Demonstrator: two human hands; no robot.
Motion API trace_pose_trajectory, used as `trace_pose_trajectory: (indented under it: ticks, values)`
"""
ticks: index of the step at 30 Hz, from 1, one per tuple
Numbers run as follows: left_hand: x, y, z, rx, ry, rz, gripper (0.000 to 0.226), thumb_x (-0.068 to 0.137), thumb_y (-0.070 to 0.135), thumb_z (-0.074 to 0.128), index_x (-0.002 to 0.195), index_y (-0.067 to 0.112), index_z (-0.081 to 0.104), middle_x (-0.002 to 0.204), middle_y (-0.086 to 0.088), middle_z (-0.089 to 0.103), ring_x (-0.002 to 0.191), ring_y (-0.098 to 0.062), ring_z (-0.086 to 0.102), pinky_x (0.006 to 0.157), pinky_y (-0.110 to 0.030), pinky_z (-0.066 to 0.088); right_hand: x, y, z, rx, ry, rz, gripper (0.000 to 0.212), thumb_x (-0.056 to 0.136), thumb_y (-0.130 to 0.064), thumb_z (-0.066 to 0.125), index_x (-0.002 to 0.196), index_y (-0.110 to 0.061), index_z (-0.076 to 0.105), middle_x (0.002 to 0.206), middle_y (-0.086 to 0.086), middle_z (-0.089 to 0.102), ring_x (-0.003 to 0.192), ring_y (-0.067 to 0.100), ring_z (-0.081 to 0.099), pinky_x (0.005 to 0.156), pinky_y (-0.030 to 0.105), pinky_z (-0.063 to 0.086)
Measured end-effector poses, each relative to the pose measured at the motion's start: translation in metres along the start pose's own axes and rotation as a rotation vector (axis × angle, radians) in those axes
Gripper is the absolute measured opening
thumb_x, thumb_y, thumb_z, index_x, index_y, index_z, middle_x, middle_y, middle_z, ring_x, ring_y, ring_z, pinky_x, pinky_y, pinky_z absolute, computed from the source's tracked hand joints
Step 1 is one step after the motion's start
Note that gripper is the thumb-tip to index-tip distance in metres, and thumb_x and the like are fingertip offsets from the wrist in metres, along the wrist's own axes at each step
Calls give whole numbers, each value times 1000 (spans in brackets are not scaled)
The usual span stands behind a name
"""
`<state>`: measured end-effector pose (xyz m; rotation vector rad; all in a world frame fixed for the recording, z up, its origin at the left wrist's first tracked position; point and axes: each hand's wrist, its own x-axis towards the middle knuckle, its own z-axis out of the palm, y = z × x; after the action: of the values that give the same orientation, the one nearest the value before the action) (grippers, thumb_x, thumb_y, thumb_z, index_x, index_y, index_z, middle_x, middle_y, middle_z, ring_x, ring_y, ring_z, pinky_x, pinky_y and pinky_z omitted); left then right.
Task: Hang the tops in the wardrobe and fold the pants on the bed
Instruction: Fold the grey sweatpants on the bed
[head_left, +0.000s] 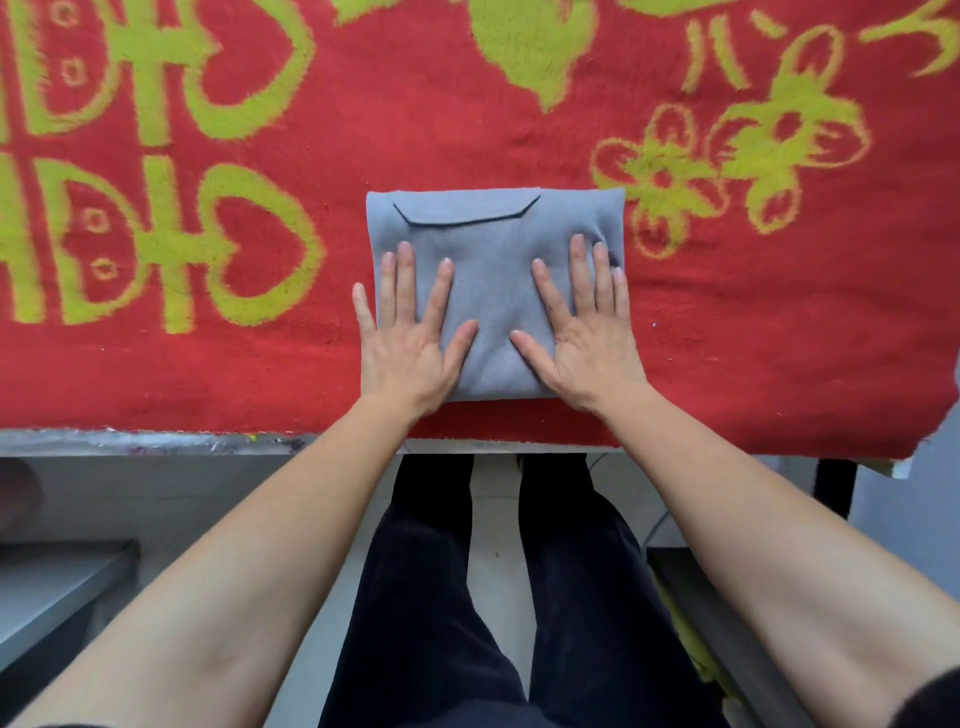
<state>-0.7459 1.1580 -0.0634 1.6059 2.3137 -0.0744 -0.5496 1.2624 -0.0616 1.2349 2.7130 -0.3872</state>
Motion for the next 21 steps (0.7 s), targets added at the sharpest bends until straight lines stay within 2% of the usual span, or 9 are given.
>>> trace_pose_trajectory:
  ticks: [7,12,15,17,19,21]
  values:
    - [15,-6,30,3,-15,7,75,95,63,30,157,28,7,163,-18,-1,151,-33,-2,117,-58,15,11,7,29,28,17,-7,81,93,-67,38,157,-21,21,162,24,6,149,45,3,120,57,10]
    - [15,-5,7,32,-124,-4,74,94,64,24,157,28,6,163,-16,-3,151,-30,-1,112,-66,15,15,7,5,39,-107,17,81,91,-71,30,157,-25,19,164,20,3,150,41,0,119,60,9]
    - [29,-8,-21,-30,1,52,75,91,57,39,153,19,22,161,-20,12,147,-33,13,109,-64,20,31,17,-21,47,-26,-28,78,89,-66,38,153,-22,30,162,21,13,150,38,10,118,58,12]
    - [52,-15,-46,-52,77,117,83,82,52,52,152,15,24,159,-20,15,145,-35,17,109,-60,20,52,26,-43,31,30,-78,80,85,-59,48,152,-18,33,161,22,17,149,39,14,117,55,15]
    - [89,-24,-68,-54,-30,181,98,76,51,64,154,15,16,160,-16,13,148,-32,13,112,-59,15,84,34,-66,42,-91,-135,92,81,-56,59,155,-15,24,162,19,13,150,37,10,118,52,15]
    - [132,-27,-85,-23,-298,200,112,73,53,73,155,16,7,161,-12,17,149,-25,14,117,-55,10,121,35,-85,50,-323,-170,110,76,-56,72,158,-15,12,163,13,13,152,33,5,120,50,15]
